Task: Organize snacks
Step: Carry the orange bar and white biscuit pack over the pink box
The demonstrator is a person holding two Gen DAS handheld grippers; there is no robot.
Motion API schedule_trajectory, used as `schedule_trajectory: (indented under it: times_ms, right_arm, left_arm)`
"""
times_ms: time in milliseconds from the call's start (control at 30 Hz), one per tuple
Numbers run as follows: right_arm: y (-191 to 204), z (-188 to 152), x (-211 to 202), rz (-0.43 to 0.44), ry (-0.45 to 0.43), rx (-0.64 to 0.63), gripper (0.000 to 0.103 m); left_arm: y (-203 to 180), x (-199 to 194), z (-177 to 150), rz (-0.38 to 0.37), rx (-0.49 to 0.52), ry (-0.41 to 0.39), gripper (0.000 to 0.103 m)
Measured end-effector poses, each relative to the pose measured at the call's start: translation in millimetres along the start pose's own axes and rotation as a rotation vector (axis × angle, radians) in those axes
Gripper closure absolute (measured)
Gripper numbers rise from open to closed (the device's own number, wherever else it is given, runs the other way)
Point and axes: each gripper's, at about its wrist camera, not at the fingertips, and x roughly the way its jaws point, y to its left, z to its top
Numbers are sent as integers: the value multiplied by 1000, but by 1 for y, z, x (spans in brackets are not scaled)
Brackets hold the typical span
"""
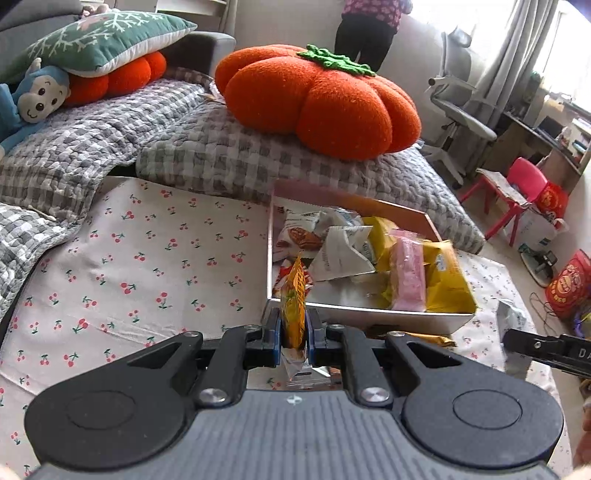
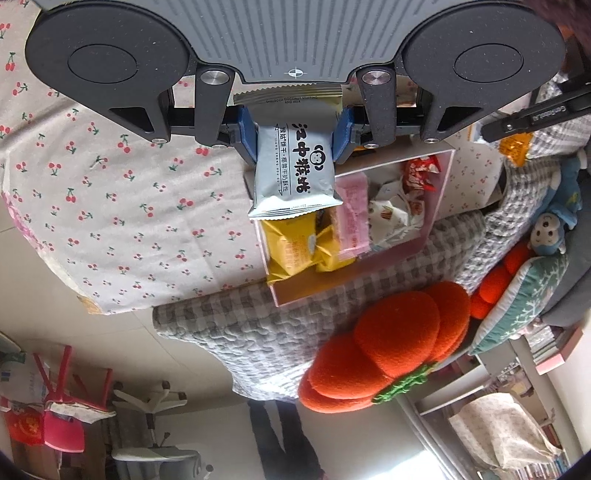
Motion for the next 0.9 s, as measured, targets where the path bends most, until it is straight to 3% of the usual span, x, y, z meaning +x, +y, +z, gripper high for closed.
schedule_trajectory:
  times_ms: [433, 600, 900]
  right_arm:
    - [39, 14, 16, 53, -16, -60, 61]
    - [56, 25, 43, 76, -4, -65, 61]
    - [74, 41, 84, 99, 20, -89, 61]
  left_arm:
    - [-22, 10, 11, -59, 14, -27, 92]
    - [-29, 26, 22, -85, 20, -46, 91]
    - [-22, 61, 35, -61, 2, -40, 91]
